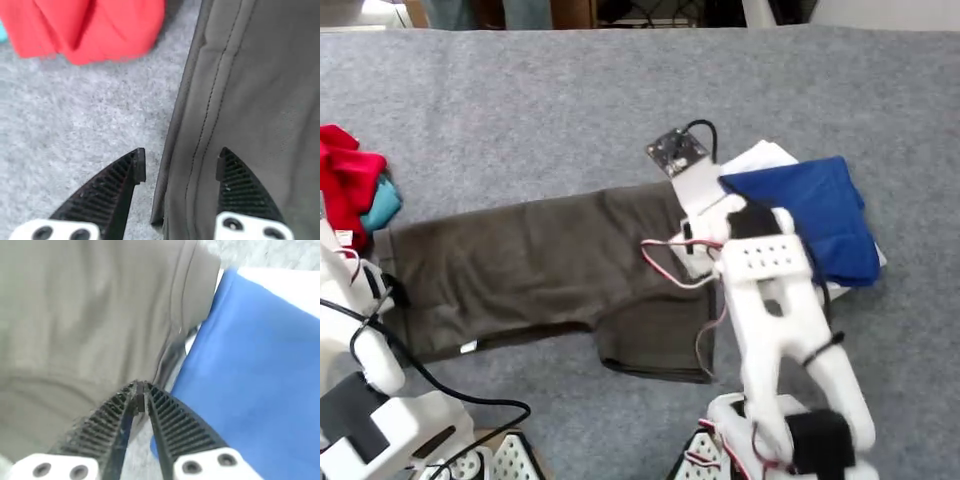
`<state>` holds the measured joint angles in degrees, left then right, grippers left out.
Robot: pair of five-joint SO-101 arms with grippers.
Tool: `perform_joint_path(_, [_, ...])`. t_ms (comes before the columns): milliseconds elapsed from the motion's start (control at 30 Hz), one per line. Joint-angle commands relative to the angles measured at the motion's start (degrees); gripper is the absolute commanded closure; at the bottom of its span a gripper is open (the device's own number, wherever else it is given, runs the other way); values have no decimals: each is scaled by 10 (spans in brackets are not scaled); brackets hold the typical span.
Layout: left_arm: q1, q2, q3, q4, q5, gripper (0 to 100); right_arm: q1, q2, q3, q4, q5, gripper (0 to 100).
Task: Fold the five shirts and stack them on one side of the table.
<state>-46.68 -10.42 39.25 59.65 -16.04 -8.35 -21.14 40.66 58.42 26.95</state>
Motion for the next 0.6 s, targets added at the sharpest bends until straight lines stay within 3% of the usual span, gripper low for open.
perform_joint_path(0, [25, -1, -25, -8, -1, 752, -1, 93, -28, -43, -12, 983])
perform_joint_path(200, [27, 2, -51, -4, 25, 748, 35, 248, -43, -89, -59, 983])
perform_joint_path(567, [7, 3, -65, -8, -3, 722, -11, 124, -51, -33, -69, 983])
